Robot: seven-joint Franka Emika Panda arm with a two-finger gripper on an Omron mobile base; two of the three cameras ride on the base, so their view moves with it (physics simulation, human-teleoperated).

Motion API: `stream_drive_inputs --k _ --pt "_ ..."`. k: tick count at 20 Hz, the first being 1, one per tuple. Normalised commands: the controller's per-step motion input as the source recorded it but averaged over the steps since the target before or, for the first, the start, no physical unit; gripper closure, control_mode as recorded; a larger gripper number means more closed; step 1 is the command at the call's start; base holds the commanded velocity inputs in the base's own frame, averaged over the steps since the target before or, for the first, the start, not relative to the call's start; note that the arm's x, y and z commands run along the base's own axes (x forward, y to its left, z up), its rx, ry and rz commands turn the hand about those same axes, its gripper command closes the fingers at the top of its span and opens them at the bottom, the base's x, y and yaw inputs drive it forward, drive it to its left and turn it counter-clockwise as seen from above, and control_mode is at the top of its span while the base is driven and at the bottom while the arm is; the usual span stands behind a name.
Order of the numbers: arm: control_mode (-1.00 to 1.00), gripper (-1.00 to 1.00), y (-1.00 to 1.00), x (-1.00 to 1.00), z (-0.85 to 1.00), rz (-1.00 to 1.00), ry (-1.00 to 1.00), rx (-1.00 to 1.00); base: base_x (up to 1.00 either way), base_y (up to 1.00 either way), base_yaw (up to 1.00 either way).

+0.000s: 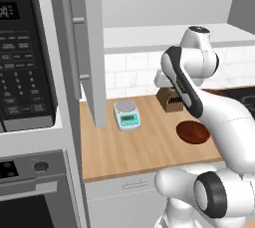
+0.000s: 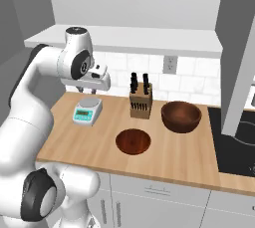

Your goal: Pick up the bowls on the counter and stack them on top of one another in the open cabinet. Place the smaller bowl on top of the larger bowl.

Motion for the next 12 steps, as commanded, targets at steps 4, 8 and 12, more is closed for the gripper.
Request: stream_drive_inputs --k 4,8,12 --pt "-1.0 -1.0 -0.67 -0.18 -0.31 -0.12 -0.02 0.07 0.0 0.0 0.0" --pt "-1.0 -1.0 -1.0 -0.39 -0.6 -0.21 -0.06 0.14 0.0 0.0 0.0" --pt "-1.0 -1.0 -1.0 -0.26 -0.69 -0.25 -0.01 0.14 0.0 0.0 0.0"
